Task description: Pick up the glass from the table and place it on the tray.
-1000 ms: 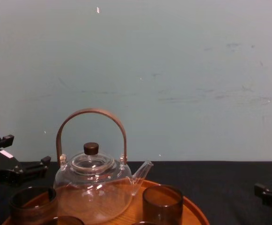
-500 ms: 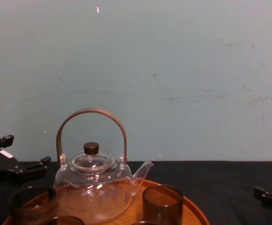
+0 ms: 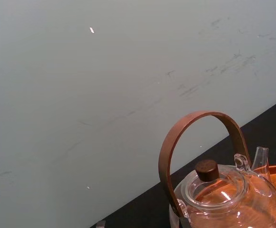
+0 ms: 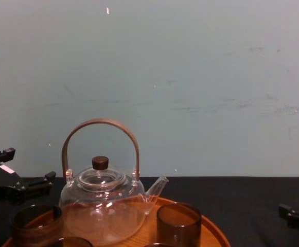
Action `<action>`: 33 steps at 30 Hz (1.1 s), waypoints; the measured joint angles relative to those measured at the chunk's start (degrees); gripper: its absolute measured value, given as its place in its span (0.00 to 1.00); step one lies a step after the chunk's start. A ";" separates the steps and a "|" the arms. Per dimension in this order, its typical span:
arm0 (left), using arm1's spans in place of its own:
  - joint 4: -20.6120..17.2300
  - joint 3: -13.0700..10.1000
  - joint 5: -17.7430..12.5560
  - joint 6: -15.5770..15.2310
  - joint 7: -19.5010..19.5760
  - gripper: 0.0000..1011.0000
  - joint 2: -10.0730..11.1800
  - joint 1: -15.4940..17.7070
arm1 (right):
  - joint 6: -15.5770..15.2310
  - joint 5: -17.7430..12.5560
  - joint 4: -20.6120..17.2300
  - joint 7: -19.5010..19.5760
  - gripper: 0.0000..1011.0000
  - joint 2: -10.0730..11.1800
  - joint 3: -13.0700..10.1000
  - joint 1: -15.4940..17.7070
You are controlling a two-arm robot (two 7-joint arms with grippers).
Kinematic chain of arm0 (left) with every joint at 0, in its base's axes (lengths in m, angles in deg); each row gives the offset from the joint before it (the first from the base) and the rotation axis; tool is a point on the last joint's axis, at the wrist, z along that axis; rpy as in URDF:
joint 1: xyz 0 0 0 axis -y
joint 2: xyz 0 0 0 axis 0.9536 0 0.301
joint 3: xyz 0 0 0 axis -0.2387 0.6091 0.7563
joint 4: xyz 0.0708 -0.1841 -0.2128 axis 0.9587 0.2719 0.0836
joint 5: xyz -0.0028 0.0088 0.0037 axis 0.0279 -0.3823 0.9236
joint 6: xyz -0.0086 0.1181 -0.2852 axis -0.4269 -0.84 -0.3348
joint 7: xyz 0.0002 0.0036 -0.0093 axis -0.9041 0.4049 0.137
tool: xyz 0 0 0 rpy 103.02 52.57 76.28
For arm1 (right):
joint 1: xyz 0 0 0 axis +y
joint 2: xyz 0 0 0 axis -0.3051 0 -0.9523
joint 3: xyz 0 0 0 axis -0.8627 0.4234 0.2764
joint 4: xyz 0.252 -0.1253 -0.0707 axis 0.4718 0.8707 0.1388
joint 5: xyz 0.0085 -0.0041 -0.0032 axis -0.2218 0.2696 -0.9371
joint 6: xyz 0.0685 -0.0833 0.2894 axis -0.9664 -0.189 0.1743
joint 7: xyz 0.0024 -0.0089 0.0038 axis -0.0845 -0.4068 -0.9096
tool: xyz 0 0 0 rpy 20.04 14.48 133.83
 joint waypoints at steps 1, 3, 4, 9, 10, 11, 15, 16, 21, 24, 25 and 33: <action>0.00 0.00 0.00 0.00 0.00 0.99 0.00 0.00 | 0.00 -0.01 -0.01 0.00 0.99 0.01 0.01 0.00; 0.00 0.00 0.00 0.00 0.00 0.99 0.00 0.00 | 0.00 -0.02 -0.02 0.00 0.99 0.02 0.02 0.01; 0.00 0.00 0.00 0.00 0.00 0.99 0.00 0.00 | 0.00 -0.02 -0.03 0.00 0.99 0.03 0.02 0.02; 0.00 0.00 0.00 0.00 0.00 0.99 0.00 0.00 | 0.00 -0.04 -0.06 0.00 0.99 0.05 0.03 0.02; 0.00 0.00 0.00 0.00 0.00 0.99 0.00 0.00 | 0.00 -0.05 -0.07 0.00 0.99 0.06 0.03 0.02; 0.00 0.00 0.00 0.00 0.00 0.99 0.00 0.00 | 0.00 -0.05 -0.07 0.00 0.99 0.06 0.03 0.02; 0.00 -0.01 0.00 0.00 0.00 0.99 0.00 0.00 | 0.00 -0.07 -0.08 0.00 0.99 0.06 0.02 0.02; 0.00 0.00 0.00 0.00 0.00 0.99 0.00 0.00 | 0.00 -0.07 -0.08 0.00 0.99 0.06 0.02 0.02; 0.00 0.00 0.00 0.00 0.00 0.99 0.00 0.00 | 0.00 -0.08 -0.08 0.00 0.99 0.06 0.02 0.02; 0.00 0.00 0.00 0.00 0.00 0.99 0.00 0.00 | 0.00 -0.08 -0.08 0.00 0.99 0.06 0.02 0.02; 0.00 0.00 0.00 0.00 0.00 0.99 0.00 0.00 | 0.01 -0.08 -0.08 0.00 0.99 0.06 0.02 0.02; 0.00 -0.01 0.00 0.00 0.00 0.99 0.00 0.00 | 0.01 -0.07 -0.08 0.00 0.99 0.06 0.02 0.02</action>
